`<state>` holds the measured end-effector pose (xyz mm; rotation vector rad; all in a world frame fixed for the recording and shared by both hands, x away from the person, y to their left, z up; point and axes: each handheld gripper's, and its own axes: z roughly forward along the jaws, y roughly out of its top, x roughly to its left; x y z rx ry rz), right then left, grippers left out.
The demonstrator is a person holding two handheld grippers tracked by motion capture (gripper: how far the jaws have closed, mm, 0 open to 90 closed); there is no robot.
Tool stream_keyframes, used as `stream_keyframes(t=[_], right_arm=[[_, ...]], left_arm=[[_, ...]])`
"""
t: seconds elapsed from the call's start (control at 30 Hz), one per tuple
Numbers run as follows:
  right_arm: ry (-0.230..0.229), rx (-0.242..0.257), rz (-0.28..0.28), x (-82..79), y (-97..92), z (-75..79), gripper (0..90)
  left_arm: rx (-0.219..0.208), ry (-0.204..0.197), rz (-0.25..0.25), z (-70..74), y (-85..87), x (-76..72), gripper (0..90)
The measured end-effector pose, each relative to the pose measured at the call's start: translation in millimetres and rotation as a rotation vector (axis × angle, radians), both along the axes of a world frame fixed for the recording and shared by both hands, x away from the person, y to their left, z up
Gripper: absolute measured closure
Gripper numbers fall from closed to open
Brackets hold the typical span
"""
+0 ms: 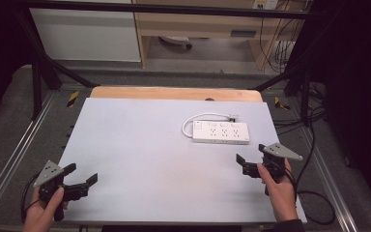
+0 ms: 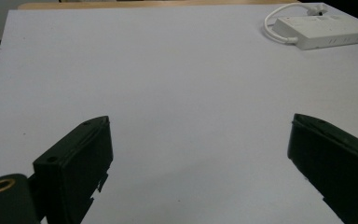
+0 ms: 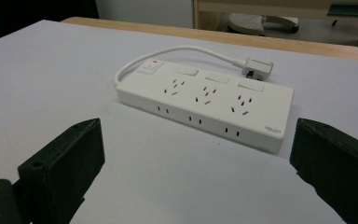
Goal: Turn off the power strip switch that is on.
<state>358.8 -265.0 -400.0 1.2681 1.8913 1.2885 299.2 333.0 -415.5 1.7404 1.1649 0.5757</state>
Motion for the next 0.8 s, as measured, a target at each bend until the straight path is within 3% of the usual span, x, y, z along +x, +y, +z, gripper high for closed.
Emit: stream_keyframes(t=[0.5,0.8], right_arm=[[0.022,0.014,0.019,16.6,-0.9,12.8,2.8],[0.022,0.024,0.001,31.7,-1.1,20.5,2.8]], left_arm=[[0.005,0.01,-0.003,-1.5,-1.0,0.5,6.6],[0.006,0.009,-0.002,-1.5,-0.6,0.6,6.6]])
